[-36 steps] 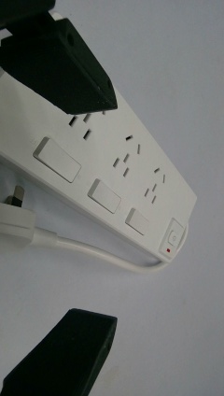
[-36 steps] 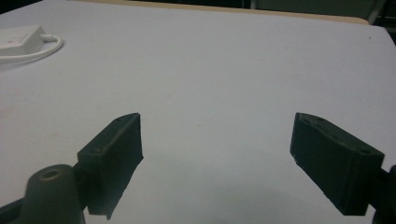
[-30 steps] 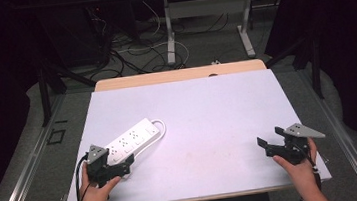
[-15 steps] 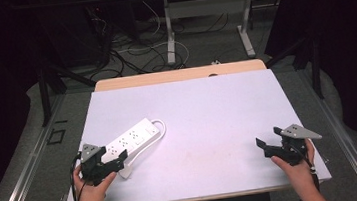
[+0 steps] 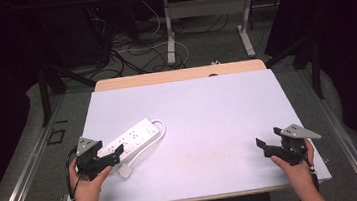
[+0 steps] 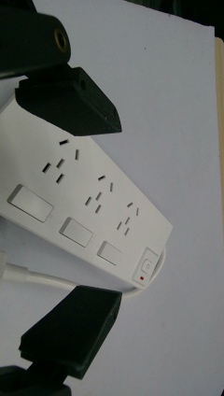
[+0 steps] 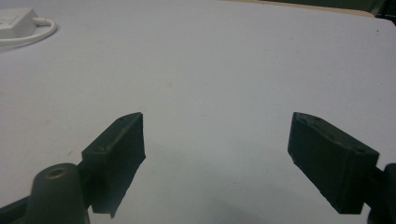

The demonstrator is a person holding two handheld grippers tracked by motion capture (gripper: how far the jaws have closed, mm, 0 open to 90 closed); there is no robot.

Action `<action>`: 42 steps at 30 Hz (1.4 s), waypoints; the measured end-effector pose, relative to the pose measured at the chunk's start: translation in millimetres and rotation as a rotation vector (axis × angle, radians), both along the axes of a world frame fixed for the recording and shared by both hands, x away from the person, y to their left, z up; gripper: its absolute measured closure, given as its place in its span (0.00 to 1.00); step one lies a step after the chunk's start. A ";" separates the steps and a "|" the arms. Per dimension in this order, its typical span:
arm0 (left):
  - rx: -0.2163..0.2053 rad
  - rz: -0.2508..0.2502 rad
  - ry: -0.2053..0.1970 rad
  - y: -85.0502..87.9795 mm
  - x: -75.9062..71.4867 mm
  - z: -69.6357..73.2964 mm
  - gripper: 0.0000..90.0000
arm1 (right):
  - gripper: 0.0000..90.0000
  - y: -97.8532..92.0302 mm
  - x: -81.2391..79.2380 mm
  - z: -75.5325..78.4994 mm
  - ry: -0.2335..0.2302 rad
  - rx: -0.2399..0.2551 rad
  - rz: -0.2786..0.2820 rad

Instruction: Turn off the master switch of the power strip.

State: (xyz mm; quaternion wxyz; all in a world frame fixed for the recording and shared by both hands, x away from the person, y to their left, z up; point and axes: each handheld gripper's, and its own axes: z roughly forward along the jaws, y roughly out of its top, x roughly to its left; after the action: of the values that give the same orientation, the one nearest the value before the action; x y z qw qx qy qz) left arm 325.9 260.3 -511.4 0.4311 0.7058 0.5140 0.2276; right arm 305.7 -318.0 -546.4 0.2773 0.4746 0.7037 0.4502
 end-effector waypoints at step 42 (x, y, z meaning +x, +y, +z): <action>0.002 -0.028 0.054 -6.8 38.8 35.6 0.40 | 0.20 4.8 0.2 -1.9 0.018 0.004 0.013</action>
State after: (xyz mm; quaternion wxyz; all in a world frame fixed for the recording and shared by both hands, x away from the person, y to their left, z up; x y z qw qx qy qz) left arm 364.6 253.5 -475.9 0.4197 0.7191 0.5154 0.2029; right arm 306.0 -313.2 -548.3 0.2670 0.4745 0.7084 0.4491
